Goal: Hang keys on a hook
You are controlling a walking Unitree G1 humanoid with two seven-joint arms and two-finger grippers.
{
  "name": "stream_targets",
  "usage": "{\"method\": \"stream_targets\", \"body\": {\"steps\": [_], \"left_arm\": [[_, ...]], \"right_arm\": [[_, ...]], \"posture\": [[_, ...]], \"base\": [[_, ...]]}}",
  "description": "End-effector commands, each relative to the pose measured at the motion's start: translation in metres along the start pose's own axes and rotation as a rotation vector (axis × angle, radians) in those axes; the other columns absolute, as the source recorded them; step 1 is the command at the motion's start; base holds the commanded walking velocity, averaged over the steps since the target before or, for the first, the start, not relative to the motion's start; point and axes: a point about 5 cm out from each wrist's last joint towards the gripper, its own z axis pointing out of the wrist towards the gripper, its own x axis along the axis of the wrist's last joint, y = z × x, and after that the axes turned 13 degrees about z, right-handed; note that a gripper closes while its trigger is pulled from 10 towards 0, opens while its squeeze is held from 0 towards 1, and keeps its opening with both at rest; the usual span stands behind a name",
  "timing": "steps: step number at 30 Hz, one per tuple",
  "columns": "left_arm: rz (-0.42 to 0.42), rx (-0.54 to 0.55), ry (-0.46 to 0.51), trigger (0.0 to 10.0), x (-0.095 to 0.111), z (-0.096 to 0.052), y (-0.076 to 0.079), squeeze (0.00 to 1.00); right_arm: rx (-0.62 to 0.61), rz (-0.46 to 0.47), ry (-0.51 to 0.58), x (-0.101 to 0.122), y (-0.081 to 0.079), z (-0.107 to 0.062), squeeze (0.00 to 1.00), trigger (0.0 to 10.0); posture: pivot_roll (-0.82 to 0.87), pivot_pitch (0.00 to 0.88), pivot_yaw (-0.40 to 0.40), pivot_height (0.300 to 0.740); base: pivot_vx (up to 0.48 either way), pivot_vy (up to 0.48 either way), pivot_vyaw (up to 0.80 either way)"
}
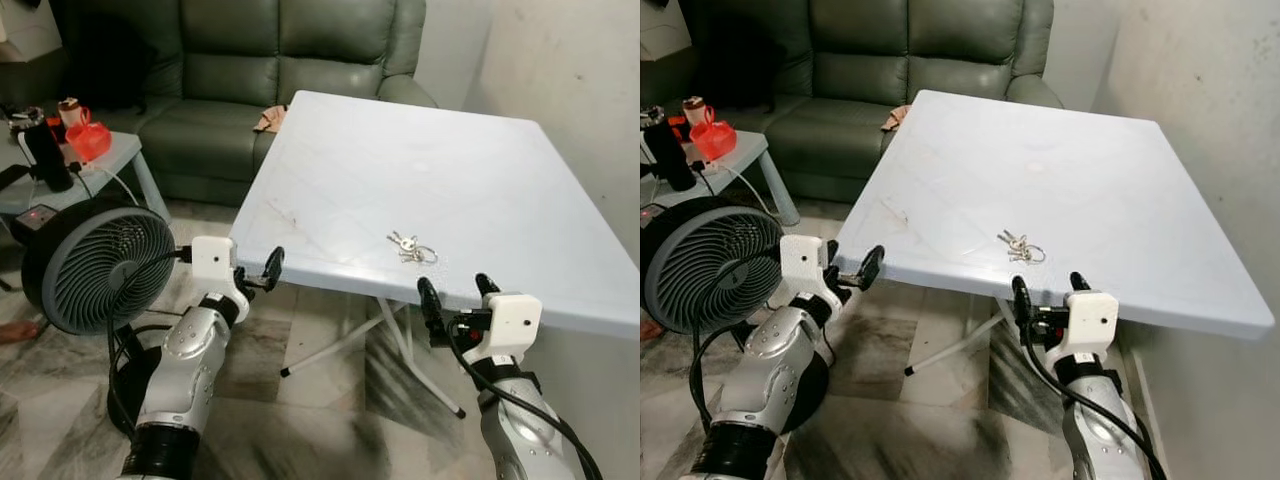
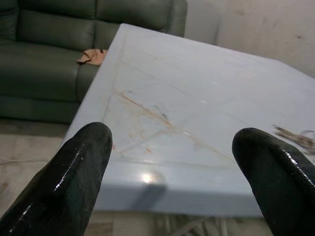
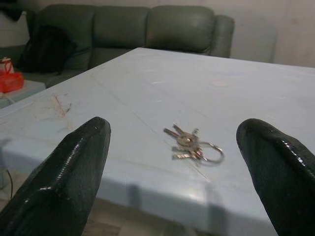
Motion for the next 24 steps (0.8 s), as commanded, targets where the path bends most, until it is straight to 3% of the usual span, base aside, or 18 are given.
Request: {"method": "stream_targets", "body": {"steps": [1, 7, 13, 16, 24], "left_arm": [[0.009, -0.014, 0.007, 10.0, 0.0047, 0.0041, 0.0023, 0.0], [0.007, -0.019, 0.007, 10.0, 0.0044, 0.0043, 0.0026, 0.0], [0.007, -0.023, 0.011, 10.0, 0.0053, 0.0041, 0.0043, 0.0], [0.017, -0.019, 0.027, 10.0, 0.0073, 0.0043, 0.0051, 0.0], [0.055, -0.001, 0.034, 10.0, 0.0063, 0.0031, 0.0089, 0.0]], "right_arm": [[-0.001, 0.0, -0.007, -0.0007, 0.0018, 0.0006, 0.0, 10.0], [0.01, -0.033, -0.009, -0.0003, 0.0013, 0.0002, 0.0, 10.0], [0.018, -0.037, -0.012, -0.001, -0.0002, 0.0005, 0.0, 10.0], [0.015, -0.005, -0.009, -0.0011, -0.0001, 0.0006, 0.0, 10.0], [-0.003, -0.048, -0.024, -0.0015, 0.0019, 0.0036, 0.0, 10.0]], "posture": [[-0.02, 0.0, -0.041, 0.74], [-0.02, 0.0, -0.041, 0.74], [-0.02, 0.0, -0.041, 0.74], [-0.02, 0.0, -0.043, 0.74], [-0.01, 0.0, -0.047, 0.74]], "base": [[0.42, 0.0, 0.0], [0.419, 0.0, 0.0], [0.418, 0.0, 0.69], [0.0, 0.0, 0.0], [0.0, 0.0, 0.0]]}}
